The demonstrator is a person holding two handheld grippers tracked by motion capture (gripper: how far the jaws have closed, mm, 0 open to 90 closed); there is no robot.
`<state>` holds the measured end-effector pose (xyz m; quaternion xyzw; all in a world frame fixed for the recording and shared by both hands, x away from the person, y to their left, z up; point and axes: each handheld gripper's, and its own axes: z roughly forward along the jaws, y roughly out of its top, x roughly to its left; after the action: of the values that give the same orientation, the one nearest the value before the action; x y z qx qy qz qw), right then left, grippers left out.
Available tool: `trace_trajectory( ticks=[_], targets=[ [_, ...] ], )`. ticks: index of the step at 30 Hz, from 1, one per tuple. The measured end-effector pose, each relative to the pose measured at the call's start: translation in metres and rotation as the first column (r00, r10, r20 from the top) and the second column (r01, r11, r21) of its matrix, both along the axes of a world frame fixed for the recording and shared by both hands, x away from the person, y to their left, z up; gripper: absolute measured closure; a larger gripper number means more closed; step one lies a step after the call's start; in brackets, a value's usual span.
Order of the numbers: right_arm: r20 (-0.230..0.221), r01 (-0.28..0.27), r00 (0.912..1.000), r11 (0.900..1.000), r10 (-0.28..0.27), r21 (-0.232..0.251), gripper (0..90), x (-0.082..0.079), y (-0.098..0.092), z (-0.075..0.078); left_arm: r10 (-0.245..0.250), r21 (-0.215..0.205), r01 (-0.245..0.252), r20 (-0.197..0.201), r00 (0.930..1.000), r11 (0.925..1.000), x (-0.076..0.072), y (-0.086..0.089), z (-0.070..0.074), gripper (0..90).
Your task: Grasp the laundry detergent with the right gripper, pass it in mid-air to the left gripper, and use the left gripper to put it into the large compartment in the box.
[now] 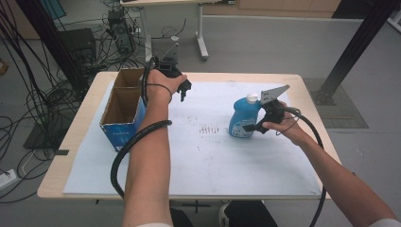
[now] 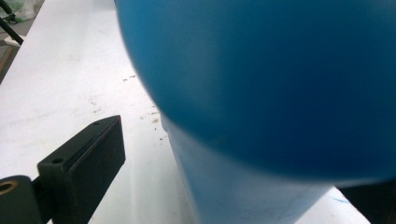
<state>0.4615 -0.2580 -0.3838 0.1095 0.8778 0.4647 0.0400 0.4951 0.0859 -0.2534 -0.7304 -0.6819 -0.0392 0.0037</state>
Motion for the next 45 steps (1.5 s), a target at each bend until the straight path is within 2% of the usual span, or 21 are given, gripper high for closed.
trace_trajectory(
  ticks=[20, 45],
  targets=[
    [0.012, 0.001, 0.9999, 1.000, -0.001, 0.003, 3.2, -0.0009, -0.0005, 0.0037, -0.006, 0.001, 0.006, 0.005, 1.0000, 1.0000, -0.0007, -0.0031, 0.0033, 6.5],
    [0.003, 0.002, 1.0000, 1.000, -0.002, -0.009, 2.1, -0.0014, -0.0002, 0.0024, -0.010, 0.003, 0.010, 0.006, 0.9999, 0.9999, -0.0019, -0.0057, 0.0049, 6.5]
  ],
)
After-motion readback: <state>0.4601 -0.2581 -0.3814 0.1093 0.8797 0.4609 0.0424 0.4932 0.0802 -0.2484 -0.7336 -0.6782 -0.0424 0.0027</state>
